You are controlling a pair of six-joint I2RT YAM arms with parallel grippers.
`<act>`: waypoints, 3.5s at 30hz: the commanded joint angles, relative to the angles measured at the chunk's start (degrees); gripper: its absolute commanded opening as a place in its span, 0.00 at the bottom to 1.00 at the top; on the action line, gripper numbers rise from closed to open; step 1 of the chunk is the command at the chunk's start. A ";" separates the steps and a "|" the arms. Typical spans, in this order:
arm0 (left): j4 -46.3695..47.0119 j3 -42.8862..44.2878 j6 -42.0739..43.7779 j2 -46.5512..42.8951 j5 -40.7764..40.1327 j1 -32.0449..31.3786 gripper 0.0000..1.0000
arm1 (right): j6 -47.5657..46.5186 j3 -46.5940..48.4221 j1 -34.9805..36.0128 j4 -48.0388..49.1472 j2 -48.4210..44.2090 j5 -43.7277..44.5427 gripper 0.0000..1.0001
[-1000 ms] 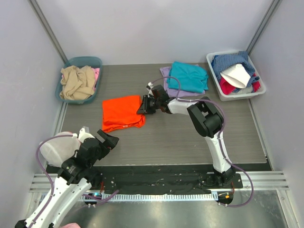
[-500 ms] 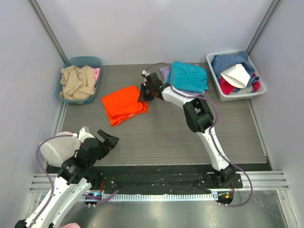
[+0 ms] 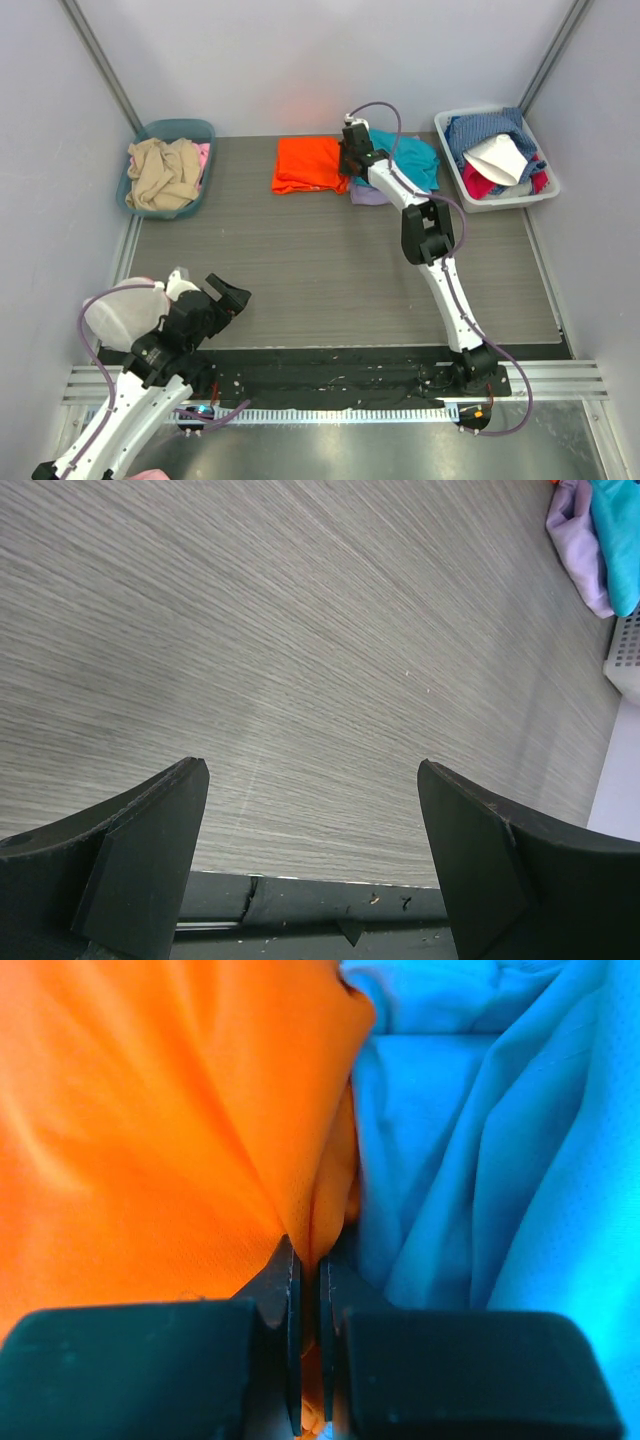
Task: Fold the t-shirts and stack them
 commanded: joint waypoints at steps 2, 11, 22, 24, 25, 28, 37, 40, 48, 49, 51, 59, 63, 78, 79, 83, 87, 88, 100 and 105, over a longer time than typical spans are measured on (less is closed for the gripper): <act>1.22 -0.82 -0.80 -0.64 -0.98 0.02 0.91 | -1.73 2.25 1.08 2.83 -7.43 0.25 0.01; 0.34 -1.08 -0.89 -1.79 -1.06 0.02 0.91 | -5.24 4.90 1.08 4.15 -13.32 -3.44 0.01; -0.01 -0.55 -0.98 -2.14 -1.06 -0.06 0.91 | -8.14 2.79 -0.32 3.53 -19.39 0.68 0.01; -0.01 -0.47 -1.16 -2.14 -1.06 0.02 0.91 | -8.67 1.13 -1.20 3.62 -20.36 1.21 0.01; -0.01 -0.47 -1.16 -2.14 -1.06 -0.06 0.91 | -8.84 0.60 -1.55 3.62 -20.62 1.39 0.01; -0.10 -0.38 -1.07 -2.05 -0.98 0.02 0.91 | -8.85 -1.78 -3.13 3.97 -21.85 1.22 0.01; -0.01 -0.38 -1.07 -1.79 -0.80 0.02 0.91 | -9.37 -7.84 -8.58 4.50 -25.10 -0.54 0.01; 0.16 -0.47 -1.07 -1.61 -0.62 0.02 0.91 | -8.85 -9.42 -10.08 4.67 -26.59 -1.33 0.01; 0.07 -0.38 -1.07 -1.61 -0.36 -0.07 0.91 | -8.58 -11.97 -12.28 4.85 -29.94 -3.27 0.01; 0.07 -0.38 -1.07 -1.61 -0.27 0.02 0.91 | -8.67 -12.24 -12.45 4.85 -30.29 -3.18 0.01; 0.08 -0.38 -1.07 -1.78 -0.27 0.02 0.91 | -8.76 -13.38 -13.07 4.94 -31.52 -3.09 0.01; 0.08 -0.38 -1.07 -1.70 -0.18 -0.07 0.91 | -8.41 -21.89 -15.62 6.60 -35.30 -2.92 0.01; 0.25 -0.38 -1.07 -1.44 -0.01 -0.06 0.91 | -7.62 -25.60 -17.02 8.45 -36.53 -3.44 0.01; 0.34 -0.38 -0.89 -0.91 0.17 0.02 0.91 | -5.86 -30.70 -19.49 6.70 -38.19 0.51 0.79; 0.43 -0.38 -0.89 -0.99 0.17 -0.06 0.91 | -5.94 -30.70 -19.49 6.61 -38.46 0.68 0.80; 0.78 -0.29 -0.81 -0.91 0.34 0.02 0.91 | -5.77 -30.52 -19.49 5.55 -40.13 2.88 0.82; 1.39 -0.64 -0.63 -0.47 0.43 0.02 0.91 | -5.77 -31.75 -19.49 5.55 -42.41 4.37 0.83; 1.74 -0.56 -0.63 -0.29 0.61 0.02 0.91 | -5.68 -32.71 -19.49 5.81 -43.46 4.12 0.84; 4.55 -0.38 0.77 1.99 1.05 -0.07 0.91 | -0.94 -36.84 -19.49 10.21 -38.11 -9.32 0.82; 6.57 3.12 4.46 6.73 0.00 -0.07 0.93 | 1.96 -47.37 -18.00 14.76 -47.04 -9.95 0.85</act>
